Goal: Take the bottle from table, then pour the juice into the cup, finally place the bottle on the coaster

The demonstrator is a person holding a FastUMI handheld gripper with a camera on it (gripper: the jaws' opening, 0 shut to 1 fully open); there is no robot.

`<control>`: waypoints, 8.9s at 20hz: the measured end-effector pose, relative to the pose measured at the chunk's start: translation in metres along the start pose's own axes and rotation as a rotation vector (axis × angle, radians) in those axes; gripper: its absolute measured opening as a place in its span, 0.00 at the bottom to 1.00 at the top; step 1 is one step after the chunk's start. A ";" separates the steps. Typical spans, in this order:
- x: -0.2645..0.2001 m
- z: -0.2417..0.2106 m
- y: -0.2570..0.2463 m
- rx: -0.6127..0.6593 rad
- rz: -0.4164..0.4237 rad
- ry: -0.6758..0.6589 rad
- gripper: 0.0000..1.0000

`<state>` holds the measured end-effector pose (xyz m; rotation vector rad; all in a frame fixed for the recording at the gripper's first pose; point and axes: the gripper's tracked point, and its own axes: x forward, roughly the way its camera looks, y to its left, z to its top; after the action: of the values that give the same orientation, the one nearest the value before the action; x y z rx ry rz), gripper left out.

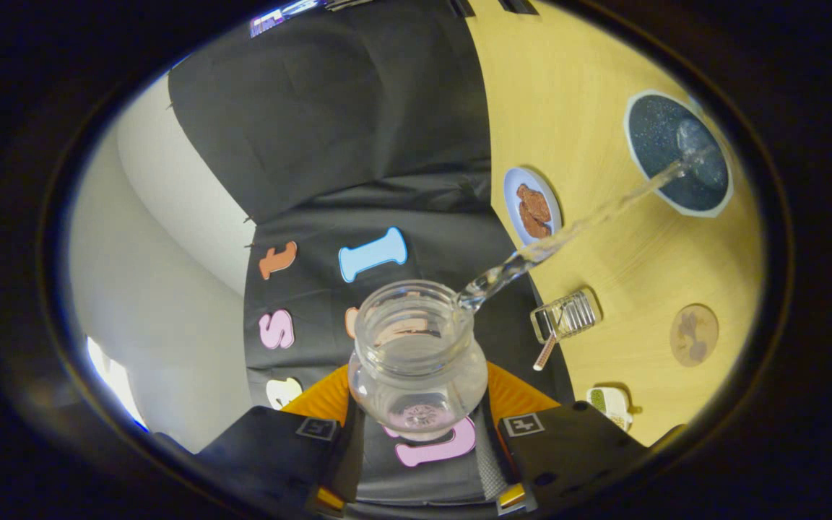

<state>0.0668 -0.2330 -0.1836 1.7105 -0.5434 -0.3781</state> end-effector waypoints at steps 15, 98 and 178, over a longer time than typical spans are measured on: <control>0.005 0.006 0.013 0.068 0.042 -0.058 0.68; -0.003 -0.056 -0.034 -1.458 -0.383 0.336 0.68; 0.005 -0.176 0.141 -1.809 0.157 0.294 0.80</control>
<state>0.1429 -0.1113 -0.0094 -0.0443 0.0251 -0.2970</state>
